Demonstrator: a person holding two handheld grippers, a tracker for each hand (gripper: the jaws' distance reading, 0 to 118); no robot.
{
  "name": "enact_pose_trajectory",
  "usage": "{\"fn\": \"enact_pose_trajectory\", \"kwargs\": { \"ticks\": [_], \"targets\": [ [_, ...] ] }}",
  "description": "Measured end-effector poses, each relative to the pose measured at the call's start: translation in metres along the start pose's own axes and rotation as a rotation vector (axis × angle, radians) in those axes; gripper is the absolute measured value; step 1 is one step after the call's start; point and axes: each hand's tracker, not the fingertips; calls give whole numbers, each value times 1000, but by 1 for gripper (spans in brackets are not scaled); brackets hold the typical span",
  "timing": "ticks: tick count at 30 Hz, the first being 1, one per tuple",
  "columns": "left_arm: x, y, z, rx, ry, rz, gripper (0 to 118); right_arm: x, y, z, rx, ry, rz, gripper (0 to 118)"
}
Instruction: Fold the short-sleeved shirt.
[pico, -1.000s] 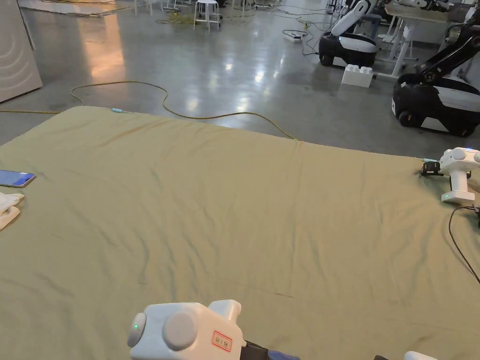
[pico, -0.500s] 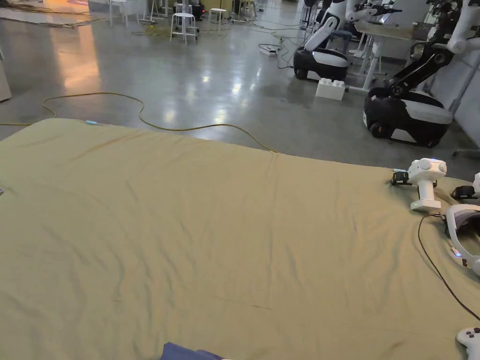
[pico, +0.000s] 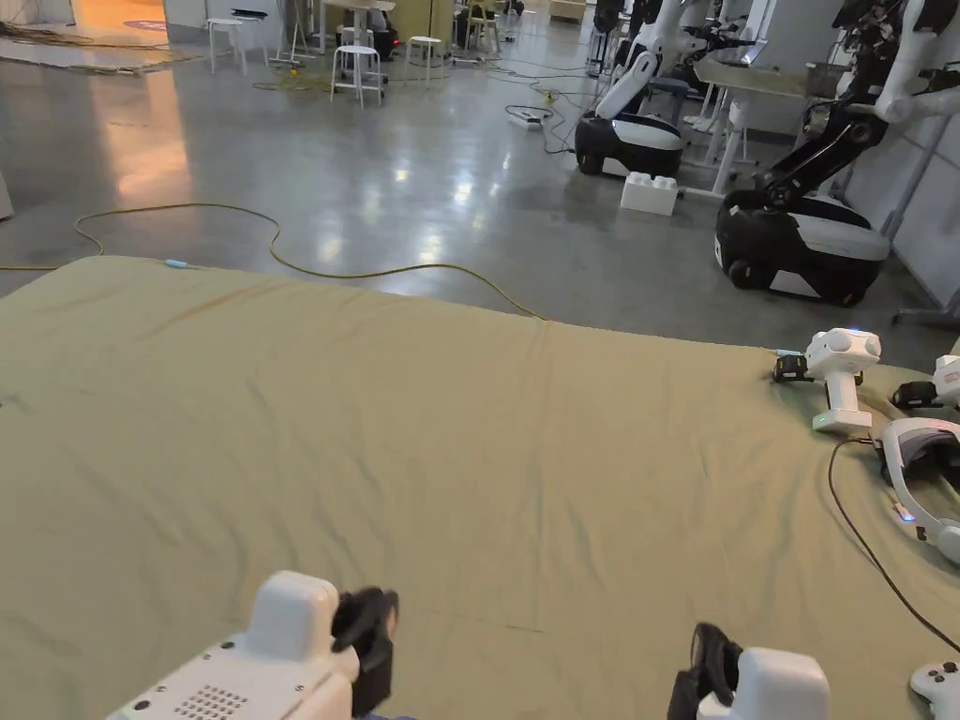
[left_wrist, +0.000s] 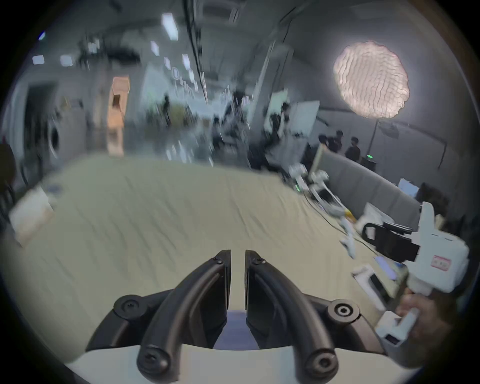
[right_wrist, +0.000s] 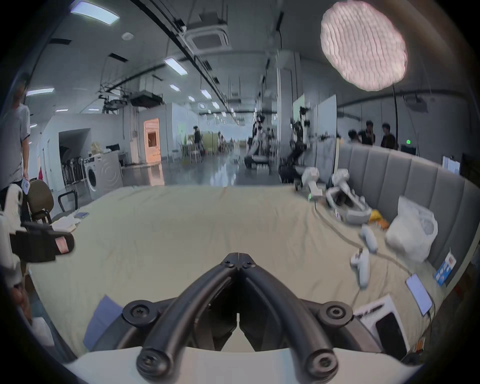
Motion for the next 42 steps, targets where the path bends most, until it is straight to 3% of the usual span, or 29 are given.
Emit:
{"fn": "enact_pose_trajectory", "kwargs": {
  "ticks": [4, 14, 19, 22, 28, 30, 32, 35, 38, 39, 42],
  "targets": [
    [-5, 19, 11, 204, 181, -160, 13, -13, 26, -2, 83, -5, 2, 0],
    [-23, 39, 6, 270, 249, -123, 13, -18, 55, 2, 183, -75, -17, 0],
    [-32, 32, 15, 233, 245, -140, 13, -27, 30, 16, 111, -20, -38, 0],
    [-43, 22, 22, 179, 239, -137, 13, -51, -4, 17, -20, 53, 15, 0],
    [-71, -18, 36, 21, 207, -56, 13, -103, -93, 13, -279, 184, 70, 0],
    [-81, -34, 38, -58, 177, 2, 13, -115, -123, 7, -307, 164, 154, 0],
    [-90, -50, 40, -118, 152, 65, 13, -118, -145, 0, -318, 96, 182, 0],
    [-108, -70, 40, -196, 54, 215, 13, -107, -161, -11, -392, 8, 117, 0],
    [-122, -83, 34, -260, -4, 316, 15, -97, -171, -16, -422, 32, 117, 0],
    [-126, -85, 28, -303, -22, 341, 22, -100, -166, -11, -403, 33, 148, 0],
    [-136, -84, 9, -433, -160, 444, 66, -103, -164, -11, -402, 40, 185, 0]
  ]
}}
